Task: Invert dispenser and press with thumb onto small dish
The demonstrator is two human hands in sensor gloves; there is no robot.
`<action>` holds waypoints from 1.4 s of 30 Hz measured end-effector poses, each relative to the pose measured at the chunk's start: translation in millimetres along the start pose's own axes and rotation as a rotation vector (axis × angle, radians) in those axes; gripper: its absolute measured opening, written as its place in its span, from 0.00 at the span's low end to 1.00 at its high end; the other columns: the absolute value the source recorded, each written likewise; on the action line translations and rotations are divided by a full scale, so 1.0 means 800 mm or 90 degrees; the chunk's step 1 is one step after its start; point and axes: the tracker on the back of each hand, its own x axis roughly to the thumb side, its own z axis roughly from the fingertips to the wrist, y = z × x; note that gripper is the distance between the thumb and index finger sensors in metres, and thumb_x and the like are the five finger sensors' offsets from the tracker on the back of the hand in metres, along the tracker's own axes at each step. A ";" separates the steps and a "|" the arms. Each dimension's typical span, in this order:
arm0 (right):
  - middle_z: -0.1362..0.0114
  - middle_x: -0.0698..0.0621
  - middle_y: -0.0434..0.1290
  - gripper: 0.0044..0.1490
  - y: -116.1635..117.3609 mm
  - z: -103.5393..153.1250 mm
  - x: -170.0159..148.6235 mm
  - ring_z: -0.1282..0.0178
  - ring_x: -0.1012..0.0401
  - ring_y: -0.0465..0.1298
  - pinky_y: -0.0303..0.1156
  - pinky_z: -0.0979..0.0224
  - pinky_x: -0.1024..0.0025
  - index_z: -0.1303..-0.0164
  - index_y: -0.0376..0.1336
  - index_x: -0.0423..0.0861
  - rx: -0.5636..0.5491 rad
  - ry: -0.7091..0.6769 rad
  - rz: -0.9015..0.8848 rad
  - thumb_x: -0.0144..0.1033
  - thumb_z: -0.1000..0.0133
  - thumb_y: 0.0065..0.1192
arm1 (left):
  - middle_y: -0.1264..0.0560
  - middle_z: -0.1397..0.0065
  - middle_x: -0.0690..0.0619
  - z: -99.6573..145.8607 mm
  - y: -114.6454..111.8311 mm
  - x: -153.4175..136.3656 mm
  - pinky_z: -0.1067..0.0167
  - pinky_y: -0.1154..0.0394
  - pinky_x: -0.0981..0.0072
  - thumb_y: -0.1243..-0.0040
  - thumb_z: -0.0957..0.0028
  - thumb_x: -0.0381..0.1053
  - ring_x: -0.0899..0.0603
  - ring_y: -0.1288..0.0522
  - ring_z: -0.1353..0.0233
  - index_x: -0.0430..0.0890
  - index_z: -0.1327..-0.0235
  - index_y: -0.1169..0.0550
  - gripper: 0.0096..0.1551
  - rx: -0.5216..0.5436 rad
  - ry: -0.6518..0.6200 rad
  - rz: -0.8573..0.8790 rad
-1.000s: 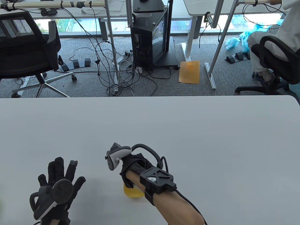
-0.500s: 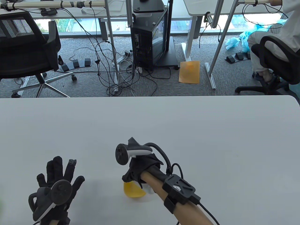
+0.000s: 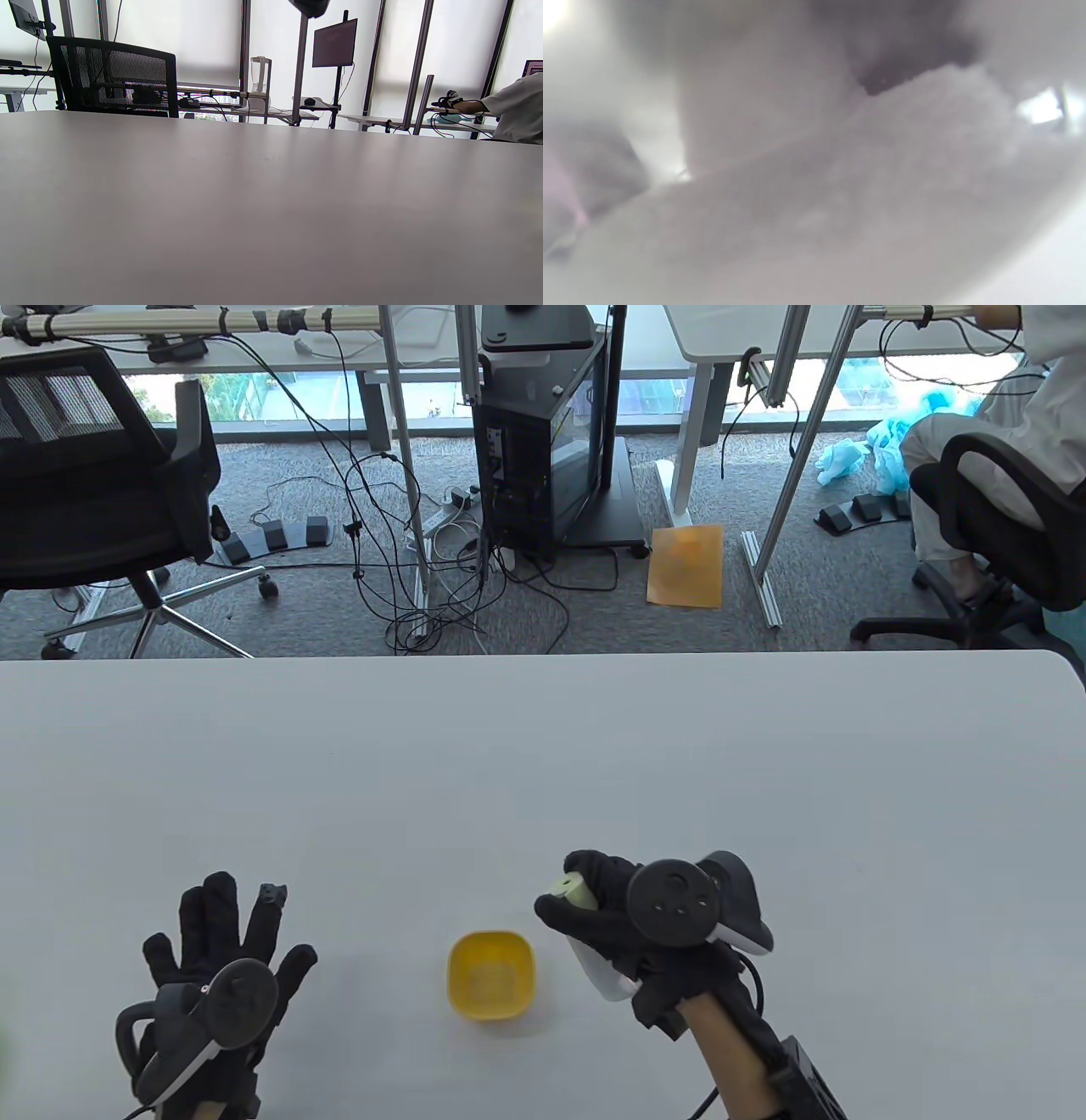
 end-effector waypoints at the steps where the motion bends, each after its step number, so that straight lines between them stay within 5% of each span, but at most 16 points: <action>1: 0.41 0.31 0.78 0.53 -0.001 0.010 -0.005 0.51 0.47 0.86 0.80 0.48 0.45 0.31 0.66 0.24 -0.015 0.003 -0.005 0.63 0.36 0.58 | 0.57 0.08 0.36 0.000 -0.001 0.001 0.28 0.54 0.18 0.68 0.40 0.75 0.26 0.55 0.11 0.57 0.09 0.45 0.46 -0.001 0.001 -0.002; 11: 0.39 0.34 0.78 0.52 0.015 0.120 -0.087 0.48 0.48 0.86 0.79 0.45 0.46 0.29 0.65 0.27 -0.261 -0.034 -0.112 0.65 0.37 0.57 | 0.56 0.08 0.36 -0.003 -0.010 0.007 0.28 0.53 0.19 0.68 0.40 0.75 0.26 0.55 0.11 0.57 0.09 0.45 0.46 -0.002 0.006 -0.025; 18: 0.39 0.34 0.78 0.52 0.010 0.132 -0.101 0.49 0.48 0.86 0.79 0.46 0.46 0.29 0.65 0.27 -0.270 -0.017 -0.182 0.65 0.37 0.58 | 0.56 0.08 0.36 -0.007 -0.015 0.007 0.28 0.53 0.19 0.68 0.40 0.75 0.26 0.55 0.11 0.57 0.09 0.45 0.46 -0.014 0.018 -0.029; 29: 0.38 0.33 0.77 0.52 0.013 0.126 -0.104 0.47 0.46 0.85 0.79 0.44 0.45 0.29 0.64 0.26 -0.218 -0.009 -0.215 0.64 0.36 0.58 | 0.56 0.08 0.36 -0.006 -0.014 0.007 0.28 0.53 0.19 0.68 0.40 0.75 0.26 0.55 0.11 0.57 0.09 0.45 0.46 -0.014 0.018 -0.036; 36: 0.37 0.30 0.75 0.52 0.004 0.093 -0.087 0.45 0.43 0.84 0.79 0.46 0.44 0.27 0.62 0.23 -0.181 0.015 -0.279 0.61 0.34 0.56 | 0.56 0.08 0.36 -0.005 -0.013 0.005 0.28 0.53 0.19 0.68 0.40 0.75 0.26 0.55 0.11 0.57 0.09 0.45 0.46 -0.007 0.014 -0.029; 42: 0.41 0.29 0.77 0.52 -0.008 0.019 -0.052 0.52 0.45 0.86 0.81 0.51 0.46 0.30 0.65 0.22 0.017 0.030 -0.268 0.60 0.34 0.57 | 0.56 0.08 0.36 -0.005 -0.012 0.005 0.28 0.53 0.19 0.68 0.40 0.75 0.26 0.55 0.11 0.57 0.09 0.45 0.46 -0.011 0.012 -0.026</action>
